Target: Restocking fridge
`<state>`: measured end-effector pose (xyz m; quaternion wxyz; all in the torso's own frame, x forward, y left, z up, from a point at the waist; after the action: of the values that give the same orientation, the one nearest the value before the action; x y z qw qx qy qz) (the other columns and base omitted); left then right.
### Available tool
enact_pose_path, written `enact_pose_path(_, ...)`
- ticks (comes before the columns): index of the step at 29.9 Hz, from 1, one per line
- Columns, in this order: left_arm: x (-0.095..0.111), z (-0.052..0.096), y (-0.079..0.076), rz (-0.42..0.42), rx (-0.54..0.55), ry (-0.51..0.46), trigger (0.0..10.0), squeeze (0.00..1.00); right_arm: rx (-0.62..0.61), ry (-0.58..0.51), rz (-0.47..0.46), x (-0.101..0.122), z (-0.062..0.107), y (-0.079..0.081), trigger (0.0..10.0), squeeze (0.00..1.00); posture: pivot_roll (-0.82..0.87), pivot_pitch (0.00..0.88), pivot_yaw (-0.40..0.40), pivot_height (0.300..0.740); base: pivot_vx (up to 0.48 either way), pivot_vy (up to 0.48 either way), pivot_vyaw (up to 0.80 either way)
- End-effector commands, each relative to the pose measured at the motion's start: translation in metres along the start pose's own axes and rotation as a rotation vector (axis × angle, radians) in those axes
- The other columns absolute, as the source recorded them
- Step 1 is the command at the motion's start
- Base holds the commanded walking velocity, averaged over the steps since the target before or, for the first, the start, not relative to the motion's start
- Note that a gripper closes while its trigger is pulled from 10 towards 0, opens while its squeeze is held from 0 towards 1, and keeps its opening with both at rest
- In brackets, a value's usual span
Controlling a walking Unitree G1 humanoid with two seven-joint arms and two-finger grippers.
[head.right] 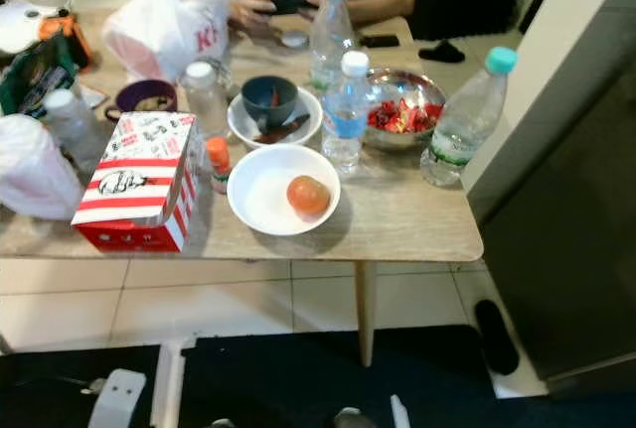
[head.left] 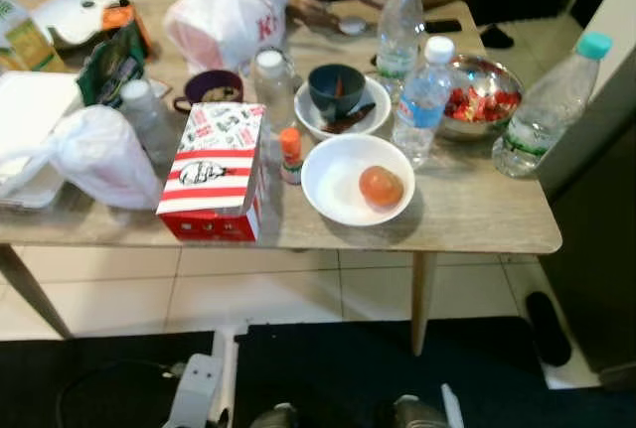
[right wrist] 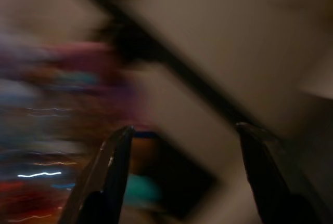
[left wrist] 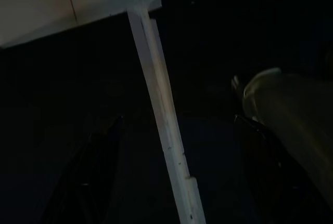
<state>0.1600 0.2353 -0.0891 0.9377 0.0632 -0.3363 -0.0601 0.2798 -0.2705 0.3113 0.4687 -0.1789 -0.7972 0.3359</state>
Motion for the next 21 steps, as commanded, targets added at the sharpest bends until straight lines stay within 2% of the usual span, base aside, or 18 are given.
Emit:
enact_pose_path(1,-0.013,0.005,0.006,-0.017,0.006,0.047,10.0,0.0,0.093,0.023,-0.038,-0.003,0.0,0.016,10.0,0.0,-0.1,0.173,0.005,0.723,0.0,0.0,0.0)
enact_pose_path(2,-0.012,0.004,0.005,-0.019,0.002,0.046,10.0,0.0,0.265,0.03,-0.047,0.0,-0.001,0.045,10.0,0.0,-0.1,0.175,0.006,0.723,0.0,0.0,0.0)
enact_pose_path(3,-0.012,0.004,0.005,-0.02,0.0,0.045,10.0,0.0,0.374,0.034,-0.051,0.002,0.0,0.064,10.0,0.0,-0.1,0.175,0.006,0.723,0.0,0.0,0.0)
enact_pose_path(4,-0.012,0.004,0.005,-0.02,0.0,0.045,10.0,0.0,0.374,0.034,-0.051,0.002,0.0,0.064,10.0,0.0,-0.1,0.175,0.006,0.723,0.0,0.0,0.0)
enact_pose_path(5,-0.012,0.004,0.005,-0.021,-0.003,0.045,10.0,0.0,0.465,0.038,-0.047,0.003,0.002,0.078,10.0,0.0,-0.11,0.178,0.007,0.723,0.0,0.0,0.0)
enact_pose_path(6,-0.012,0.004,0.005,-0.022,-0.004,0.045,10.0,0.0,0.518,0.043,-0.043,0.005,0.004,0.085,10.0,0.0,-0.11,0.178,0.007,0.723,0.0,0.0,0.0)
enact_pose_path(14,-0.012,0.004,0.005,-0.023,-0.005,0.045,10.0,0.0,0.568,0.059,-0.05,0.009,0.006,0.088,10.0,0.0,-0.11,0.178,0.007,0.723,0.0,0.0,0.0)
enact_pose_path(15,-0.013,0.004,0.003,-0.022,-0.005,0.054,10.0,0.0,0.688,0.065,-0.114,0.005,0.003,0.124,10.0,0.0,-0.12,0.196,0.002,0.723,0.0,0.0,0.0)
enact_pose_path(16,-0.013,0.004,0.003,-0.022,-0.005,0.054,10.0,0.0,0.688,0.065,-0.114,0.005,0.003,0.124,10.0,0.0,-0.12,0.196,0.002,0.723,0.0,0.0,0.0)
enact_pose_path(17,-0.014,0.004,0.002,-0.02,-0.004,0.061,10.0,0.0,0.789,0.07,-0.157,0.003,0.001,0.154,10.0,0.0,-0.12,0.196,0.002,0.723,0.0,0.0,0.0)
enact_pose_path(18,-0.014,0.004,0.002,-0.02,-0.004,0.061,10.0,0.0,0.789,0.07,-0.157,0.003,0.001,0.154,10.0,0.0,-0.12,0.196,0.002,0.723,0.0,0.0,0.0)
enact_pose_path(20,-0.015,0.004,0.004,-0.015,0.006,0.074,10.0,0.0,0.959,0.12,-0.18,-0.007,-0.001,0.208,10.0,0.0,-0.11,0.206,0.005,0.723,0.0,0.0,0.0)
enact_pose_path(21,-0.015,0.004,0.004,-0.015,0.006,0.074,10.0,0.0,0.959,0.12,-0.18,-0.007,-0.001,0.208,10.0,0.0,-0.11,0.206,0.005,0.723,0.0,0.0,0.0)
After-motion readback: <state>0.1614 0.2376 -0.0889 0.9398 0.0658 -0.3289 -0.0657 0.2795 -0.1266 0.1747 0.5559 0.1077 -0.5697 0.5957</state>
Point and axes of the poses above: a point about 5 cm out from each wrist's last joint towards the gripper, its own z axis pointing back from the gripper into the wrist, its own x axis along the axis of the wrist's last joint, y = z × x, the point moved 1 cm from there along -z, pointing out of the wrist towards the gripper, and after that the axes turned 4 degrees about z, right-handed, at the moved point
